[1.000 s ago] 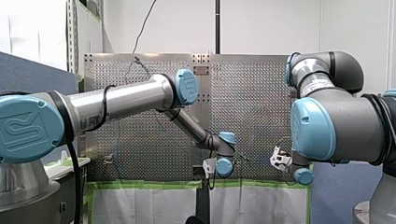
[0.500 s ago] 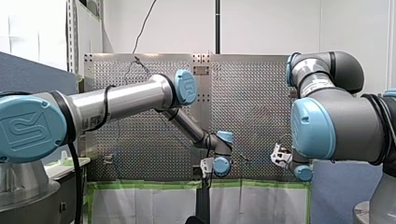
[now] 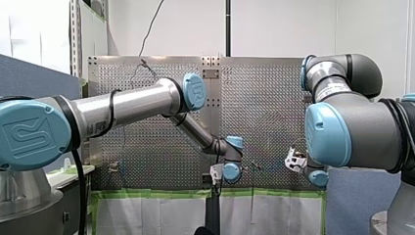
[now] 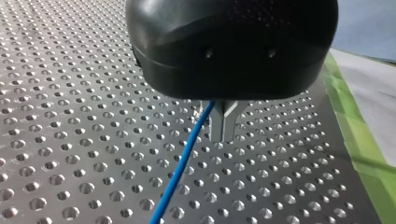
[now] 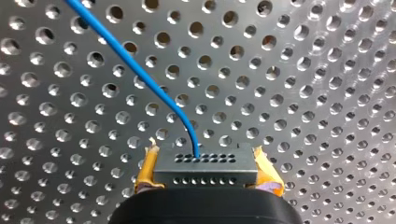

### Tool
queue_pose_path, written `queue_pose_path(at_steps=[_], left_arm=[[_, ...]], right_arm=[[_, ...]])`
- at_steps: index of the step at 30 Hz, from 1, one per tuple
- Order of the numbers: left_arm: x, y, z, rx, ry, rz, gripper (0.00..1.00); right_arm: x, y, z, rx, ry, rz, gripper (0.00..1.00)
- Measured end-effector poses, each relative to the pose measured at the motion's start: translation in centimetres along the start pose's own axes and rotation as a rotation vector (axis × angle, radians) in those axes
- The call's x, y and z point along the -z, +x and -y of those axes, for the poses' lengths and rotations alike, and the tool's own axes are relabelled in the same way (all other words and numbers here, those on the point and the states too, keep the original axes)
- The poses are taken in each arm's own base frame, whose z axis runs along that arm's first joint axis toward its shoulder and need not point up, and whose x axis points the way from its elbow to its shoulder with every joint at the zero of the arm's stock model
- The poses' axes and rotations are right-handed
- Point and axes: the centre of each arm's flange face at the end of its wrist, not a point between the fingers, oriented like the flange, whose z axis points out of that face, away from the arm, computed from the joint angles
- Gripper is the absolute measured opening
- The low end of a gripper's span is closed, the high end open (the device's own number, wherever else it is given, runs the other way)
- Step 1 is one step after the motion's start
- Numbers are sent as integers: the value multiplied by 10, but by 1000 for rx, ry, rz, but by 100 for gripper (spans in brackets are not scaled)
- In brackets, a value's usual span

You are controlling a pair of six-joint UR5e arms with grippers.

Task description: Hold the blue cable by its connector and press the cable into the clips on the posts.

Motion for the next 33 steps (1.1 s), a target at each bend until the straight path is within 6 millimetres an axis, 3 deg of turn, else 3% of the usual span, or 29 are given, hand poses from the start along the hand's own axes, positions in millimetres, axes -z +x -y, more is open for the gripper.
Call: queue_pose_path(at_steps=[15,27,33], left_arm=[[-24,-23,-24,7,-72,42,0],[-31,-30,-29,-2,-80,48,0],[-36,-36,-33,-1,-87,50,0]], right_arm=[[-10,10,-11,-29,-7,-17,0],[-16,17,-21,-36,-20,-34,0],[-16,23,-38,-67,-67,-50,0]])
